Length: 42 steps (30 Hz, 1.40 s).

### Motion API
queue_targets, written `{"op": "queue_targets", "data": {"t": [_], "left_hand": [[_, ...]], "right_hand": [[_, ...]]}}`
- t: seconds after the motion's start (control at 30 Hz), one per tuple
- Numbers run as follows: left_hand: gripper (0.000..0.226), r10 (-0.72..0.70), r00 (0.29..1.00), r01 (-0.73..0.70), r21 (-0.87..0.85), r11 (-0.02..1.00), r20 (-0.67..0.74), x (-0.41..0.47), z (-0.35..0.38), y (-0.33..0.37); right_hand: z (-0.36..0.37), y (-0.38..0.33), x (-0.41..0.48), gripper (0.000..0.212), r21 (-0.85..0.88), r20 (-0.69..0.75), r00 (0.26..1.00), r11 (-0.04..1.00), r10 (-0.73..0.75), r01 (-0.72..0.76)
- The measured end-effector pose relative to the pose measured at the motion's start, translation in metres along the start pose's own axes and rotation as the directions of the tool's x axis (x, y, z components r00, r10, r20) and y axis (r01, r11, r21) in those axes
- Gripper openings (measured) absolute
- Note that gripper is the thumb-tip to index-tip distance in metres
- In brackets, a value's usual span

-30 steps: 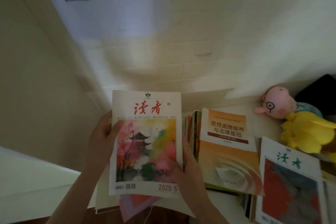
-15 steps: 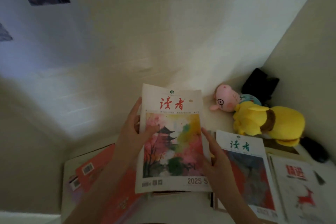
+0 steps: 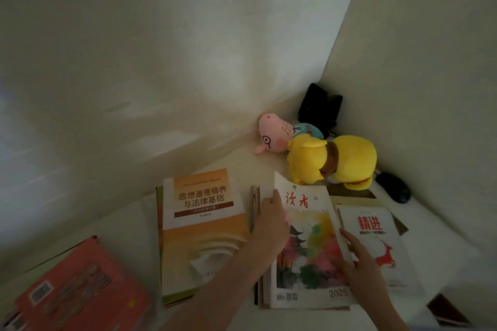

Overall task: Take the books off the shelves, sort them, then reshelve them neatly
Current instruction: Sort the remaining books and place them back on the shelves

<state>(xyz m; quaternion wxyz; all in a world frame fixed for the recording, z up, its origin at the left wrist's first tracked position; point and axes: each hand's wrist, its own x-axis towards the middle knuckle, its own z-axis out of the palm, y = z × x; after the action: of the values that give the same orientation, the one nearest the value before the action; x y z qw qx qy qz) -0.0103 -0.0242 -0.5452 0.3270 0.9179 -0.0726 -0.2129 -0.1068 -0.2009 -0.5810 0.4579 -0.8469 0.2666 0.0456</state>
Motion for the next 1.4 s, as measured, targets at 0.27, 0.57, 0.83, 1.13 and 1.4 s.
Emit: {"op": "queue_targets", "data": {"t": [0.27,0.57,0.83,1.13,1.4], "left_hand": [[0.058,0.002,0.998,-0.014,0.199,0.98,0.059,-0.018,0.04,-0.024],[0.05,0.046,0.999,-0.046,0.036,0.998,0.008,-0.012,0.043,-0.022],[0.04,0.119,0.919,-0.283,-0.417,0.864,-0.376,-0.068,-0.076,-0.017],[0.037,-0.338,0.717,-0.017,-0.501,0.865,-0.609,-0.141,-0.124,-0.175],[0.042,-0.691,0.511,0.402,-0.569,0.718,-0.511,-0.218,-0.049,-0.319]], "right_hand": [[0.022,0.02,0.016,0.038,-0.25,-0.027,0.998,0.967,-0.064,0.055],[0.019,0.03,0.013,0.05,-0.445,-0.118,0.993,0.895,-0.012,-0.042],[0.057,-0.099,-0.009,0.05,-0.041,0.135,0.896,0.901,-0.424,0.433],[0.173,-0.186,-0.061,0.059,0.198,0.545,0.688,0.871,-0.479,0.45],[0.294,-0.192,-0.131,0.053,0.001,0.822,0.475,0.836,-0.313,0.549]]}}
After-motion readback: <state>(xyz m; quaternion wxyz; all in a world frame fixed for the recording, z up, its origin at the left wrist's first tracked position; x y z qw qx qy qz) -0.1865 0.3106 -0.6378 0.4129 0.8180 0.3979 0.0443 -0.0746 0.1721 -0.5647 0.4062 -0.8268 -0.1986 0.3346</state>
